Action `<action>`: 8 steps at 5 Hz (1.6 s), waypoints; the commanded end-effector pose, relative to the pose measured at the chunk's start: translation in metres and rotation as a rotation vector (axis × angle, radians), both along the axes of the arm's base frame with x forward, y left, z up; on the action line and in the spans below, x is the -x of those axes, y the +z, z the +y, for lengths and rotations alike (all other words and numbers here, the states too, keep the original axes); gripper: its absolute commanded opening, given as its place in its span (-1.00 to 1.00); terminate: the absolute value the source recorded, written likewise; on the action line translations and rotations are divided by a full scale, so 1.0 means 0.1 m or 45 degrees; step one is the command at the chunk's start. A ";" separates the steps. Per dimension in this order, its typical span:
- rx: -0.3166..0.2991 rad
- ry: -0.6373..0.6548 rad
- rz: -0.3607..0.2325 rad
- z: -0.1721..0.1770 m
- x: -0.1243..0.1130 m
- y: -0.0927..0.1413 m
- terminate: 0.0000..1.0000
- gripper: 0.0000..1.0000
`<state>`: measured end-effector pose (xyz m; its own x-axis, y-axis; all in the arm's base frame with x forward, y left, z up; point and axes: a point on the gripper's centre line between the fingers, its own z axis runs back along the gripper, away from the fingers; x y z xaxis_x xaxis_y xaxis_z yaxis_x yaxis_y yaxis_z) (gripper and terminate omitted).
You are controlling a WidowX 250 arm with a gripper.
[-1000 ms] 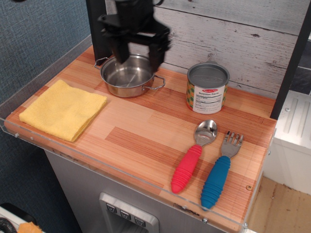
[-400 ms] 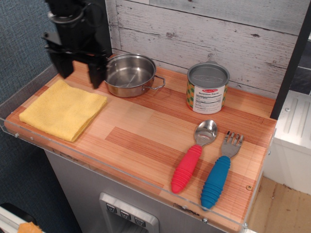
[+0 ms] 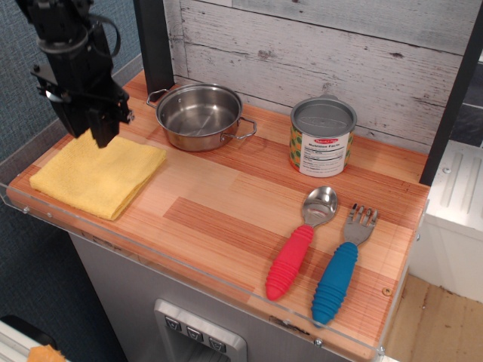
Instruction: Place yellow cloth closer to left side of red utensil.
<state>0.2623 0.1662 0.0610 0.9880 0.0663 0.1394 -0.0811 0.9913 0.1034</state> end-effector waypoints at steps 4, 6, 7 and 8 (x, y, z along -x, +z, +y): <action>-0.033 0.010 0.040 0.02 -0.13 -0.40 -1.00 -1.00; -0.013 0.007 0.056 -0.19 -0.14 -0.41 -1.00 -1.00; -0.014 0.022 0.031 -0.37 -0.15 -0.40 -1.00 -1.00; -0.025 -0.002 0.043 -0.54 -0.14 -0.42 -1.00 -1.00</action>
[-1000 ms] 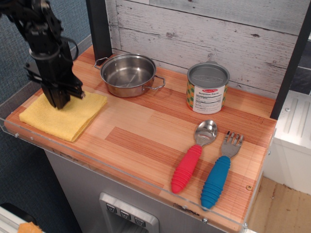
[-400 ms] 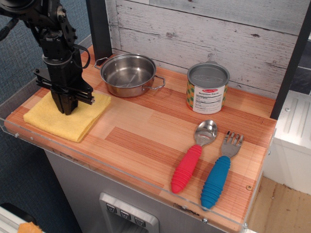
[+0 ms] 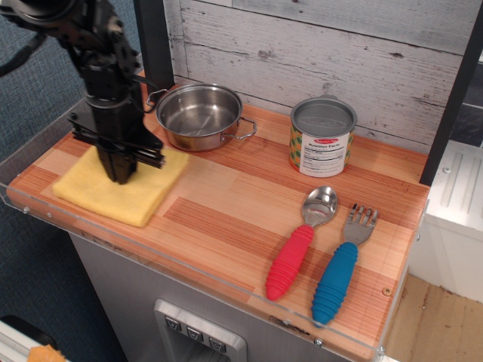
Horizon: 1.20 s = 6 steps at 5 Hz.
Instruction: Place yellow cloth closer to left side of red utensil.
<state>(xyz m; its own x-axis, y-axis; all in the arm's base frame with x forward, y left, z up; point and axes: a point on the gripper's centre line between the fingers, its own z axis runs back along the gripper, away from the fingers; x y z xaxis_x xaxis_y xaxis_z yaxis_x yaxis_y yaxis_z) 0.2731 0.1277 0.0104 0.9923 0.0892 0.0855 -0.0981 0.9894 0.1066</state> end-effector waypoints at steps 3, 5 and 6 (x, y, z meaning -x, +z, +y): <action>-0.018 -0.094 -0.034 -0.74 -0.09 0.08 -1.00 -1.00; -0.042 -0.144 -0.034 -0.95 -0.08 0.09 -1.00 -1.00; -0.050 -0.131 -0.037 -0.96 -0.08 0.09 -1.00 -1.00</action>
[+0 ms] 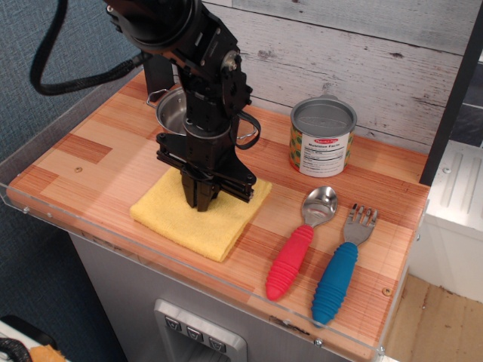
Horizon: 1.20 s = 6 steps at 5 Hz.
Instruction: Place yellow cloth closer to left side of red utensil.
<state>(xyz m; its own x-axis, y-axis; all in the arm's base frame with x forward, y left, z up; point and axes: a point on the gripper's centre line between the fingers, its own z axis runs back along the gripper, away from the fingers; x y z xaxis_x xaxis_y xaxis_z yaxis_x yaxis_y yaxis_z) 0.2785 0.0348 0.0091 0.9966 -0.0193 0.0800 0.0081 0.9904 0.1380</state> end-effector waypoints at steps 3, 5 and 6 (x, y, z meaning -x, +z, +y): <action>0.009 0.107 -0.042 0.06 -0.04 0.23 -1.00 1.00; -0.058 0.062 -0.096 0.18 -0.05 0.51 -1.00 1.00; -0.052 0.090 -0.136 0.21 -0.06 0.61 -1.00 1.00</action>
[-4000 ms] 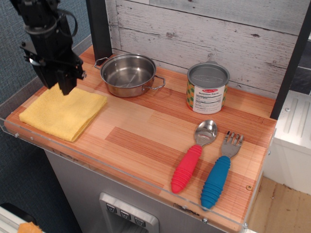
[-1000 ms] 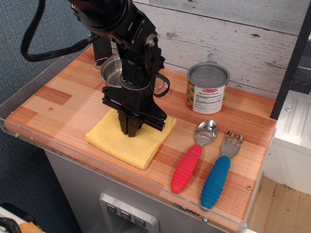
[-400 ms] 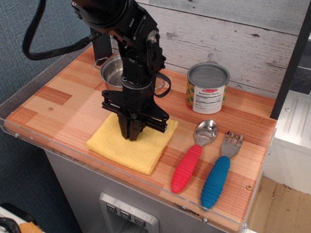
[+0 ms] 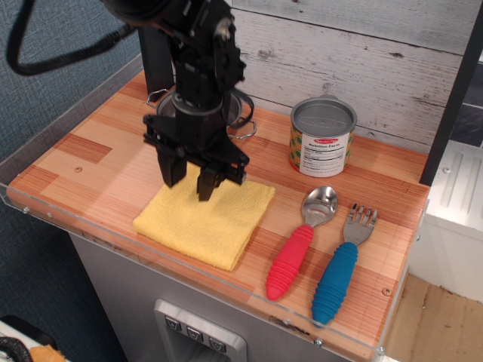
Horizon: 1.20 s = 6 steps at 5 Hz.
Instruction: Place yellow cloth closer to left side of red utensil.
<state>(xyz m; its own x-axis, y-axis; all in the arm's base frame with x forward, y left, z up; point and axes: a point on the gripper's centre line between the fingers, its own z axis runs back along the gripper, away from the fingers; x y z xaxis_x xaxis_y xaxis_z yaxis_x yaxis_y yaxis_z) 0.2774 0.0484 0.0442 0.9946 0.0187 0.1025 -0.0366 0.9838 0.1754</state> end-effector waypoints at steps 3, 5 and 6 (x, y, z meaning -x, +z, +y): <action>0.093 0.080 -0.182 0.15 -0.19 0.74 -1.00 1.00; 0.161 0.065 -0.263 -0.07 -0.38 1.01 -1.00 1.00; 0.181 0.065 -0.301 -0.23 -0.50 1.13 -1.00 1.00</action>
<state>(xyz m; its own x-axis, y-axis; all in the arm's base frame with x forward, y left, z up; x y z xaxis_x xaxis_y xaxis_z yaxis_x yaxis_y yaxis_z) 0.3281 0.0197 0.1411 0.9565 0.0922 0.2768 -0.1001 0.9949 0.0142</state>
